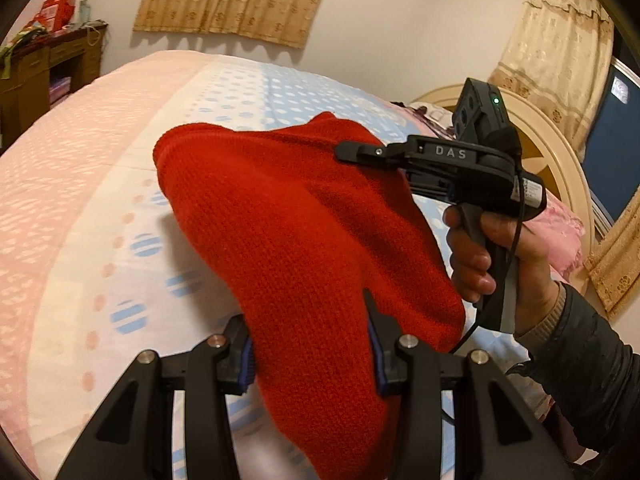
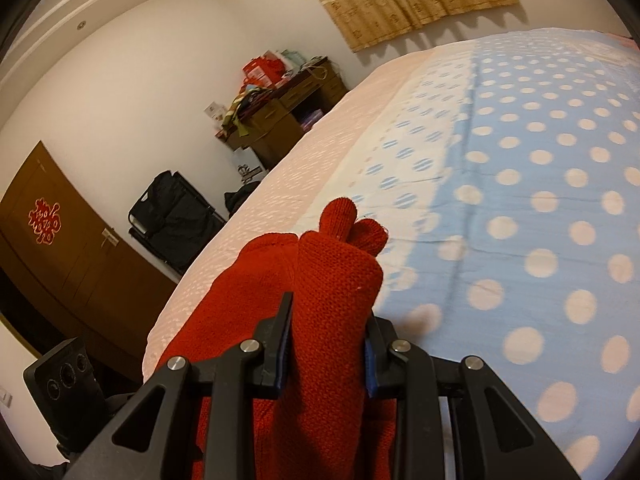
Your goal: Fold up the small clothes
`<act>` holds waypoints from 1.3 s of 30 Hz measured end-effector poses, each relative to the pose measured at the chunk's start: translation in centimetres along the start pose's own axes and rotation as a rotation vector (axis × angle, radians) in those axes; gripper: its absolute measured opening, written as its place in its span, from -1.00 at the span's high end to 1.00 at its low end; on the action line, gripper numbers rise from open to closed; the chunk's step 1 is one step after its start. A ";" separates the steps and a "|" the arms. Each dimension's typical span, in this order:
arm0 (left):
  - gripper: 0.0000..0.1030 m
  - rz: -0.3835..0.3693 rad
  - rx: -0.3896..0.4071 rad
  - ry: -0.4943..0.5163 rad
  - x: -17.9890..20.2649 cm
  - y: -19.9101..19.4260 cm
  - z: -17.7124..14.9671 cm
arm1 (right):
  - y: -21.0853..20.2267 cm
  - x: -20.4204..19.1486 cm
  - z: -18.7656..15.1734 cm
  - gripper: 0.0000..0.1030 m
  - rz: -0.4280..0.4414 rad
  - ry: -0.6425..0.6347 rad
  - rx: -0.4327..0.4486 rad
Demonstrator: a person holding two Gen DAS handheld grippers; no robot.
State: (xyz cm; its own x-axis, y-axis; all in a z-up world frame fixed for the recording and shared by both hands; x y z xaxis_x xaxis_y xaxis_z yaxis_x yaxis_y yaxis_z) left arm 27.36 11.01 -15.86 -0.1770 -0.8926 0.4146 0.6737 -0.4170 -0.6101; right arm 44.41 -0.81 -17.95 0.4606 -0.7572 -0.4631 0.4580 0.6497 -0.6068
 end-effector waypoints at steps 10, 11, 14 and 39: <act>0.14 0.068 0.035 -0.070 -3.4 -2.6 -1.3 | 5.1 -5.4 -0.7 0.44 0.041 -0.058 -0.073; 0.14 0.077 0.039 -0.074 -3.8 -2.9 -1.5 | 5.6 -5.9 -0.9 0.44 0.044 -0.064 -0.083; 0.14 0.100 0.048 -0.092 -4.8 -3.6 -2.3 | 7.2 -7.2 -1.3 0.44 0.050 -0.083 -0.112; -0.41 0.161 0.057 -0.244 -10.1 -2.2 -6.1 | 5.9 -11.3 -6.8 0.03 0.101 -0.192 -0.118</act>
State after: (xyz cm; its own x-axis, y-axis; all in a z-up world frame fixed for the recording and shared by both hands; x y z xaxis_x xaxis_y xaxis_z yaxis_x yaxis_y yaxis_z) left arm 23.28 19.86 -22.78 0.1084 -0.8762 0.4696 0.7193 -0.2570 -0.6455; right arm 36.73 11.13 -20.64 0.6409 -0.6545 -0.4011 0.3153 0.7009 -0.6398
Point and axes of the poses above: each gripper's, at about its wrist camera, not at the fingertips, and y roughly the way its jaws point, x to its right, z to its top, the point moved 7 cm from there along y, roughly the way its jaws point, and after that the axes turned 6 degrees about -z, right-handed, at the moved point
